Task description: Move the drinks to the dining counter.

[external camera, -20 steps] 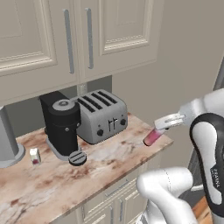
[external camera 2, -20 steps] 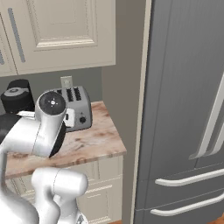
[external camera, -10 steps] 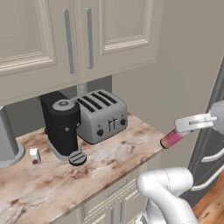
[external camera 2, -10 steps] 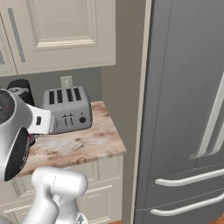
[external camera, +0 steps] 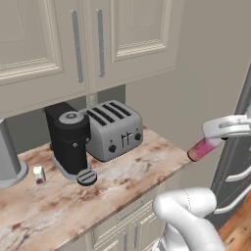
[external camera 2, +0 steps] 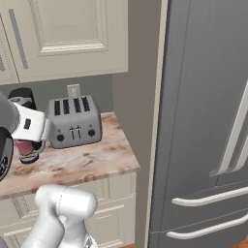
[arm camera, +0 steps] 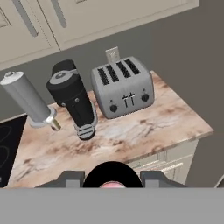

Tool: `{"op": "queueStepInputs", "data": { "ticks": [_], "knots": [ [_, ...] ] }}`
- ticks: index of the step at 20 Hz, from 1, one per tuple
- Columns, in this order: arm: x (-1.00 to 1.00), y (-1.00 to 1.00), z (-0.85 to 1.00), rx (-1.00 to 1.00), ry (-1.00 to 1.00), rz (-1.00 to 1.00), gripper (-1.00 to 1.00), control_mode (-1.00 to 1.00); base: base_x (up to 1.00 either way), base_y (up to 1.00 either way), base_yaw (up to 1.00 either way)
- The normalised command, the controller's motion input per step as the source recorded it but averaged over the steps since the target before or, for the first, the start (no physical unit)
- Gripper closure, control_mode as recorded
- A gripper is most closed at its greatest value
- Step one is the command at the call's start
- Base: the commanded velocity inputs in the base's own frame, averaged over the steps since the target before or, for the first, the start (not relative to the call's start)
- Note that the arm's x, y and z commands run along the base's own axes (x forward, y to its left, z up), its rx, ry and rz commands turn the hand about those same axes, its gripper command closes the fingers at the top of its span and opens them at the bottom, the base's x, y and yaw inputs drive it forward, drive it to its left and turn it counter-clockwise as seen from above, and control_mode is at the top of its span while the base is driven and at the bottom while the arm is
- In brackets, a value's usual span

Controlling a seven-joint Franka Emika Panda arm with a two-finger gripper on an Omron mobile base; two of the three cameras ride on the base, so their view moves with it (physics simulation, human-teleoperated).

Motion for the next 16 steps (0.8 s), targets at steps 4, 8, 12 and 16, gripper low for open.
{"op": "queueStepInputs", "data": {
  "ticks": [4,8,12,16],
  "knots": [
    [-0.35,0.00,0.11,0.00,0.00,-0.04,1.00,1.00,-0.50,-0.01,-0.10],
    [0.00,0.00,0.00,0.00,0.00,0.00,1.00,1.00,-0.99,-0.24,-0.35],
    [0.00,0.00,0.00,0.00,0.00,0.00,1.00,1.00,-0.25,-0.06,-0.71],
    [0.00,0.00,0.00,0.00,0.00,0.00,1.00,1.00,0.00,0.00,-0.87]
  ]
}}
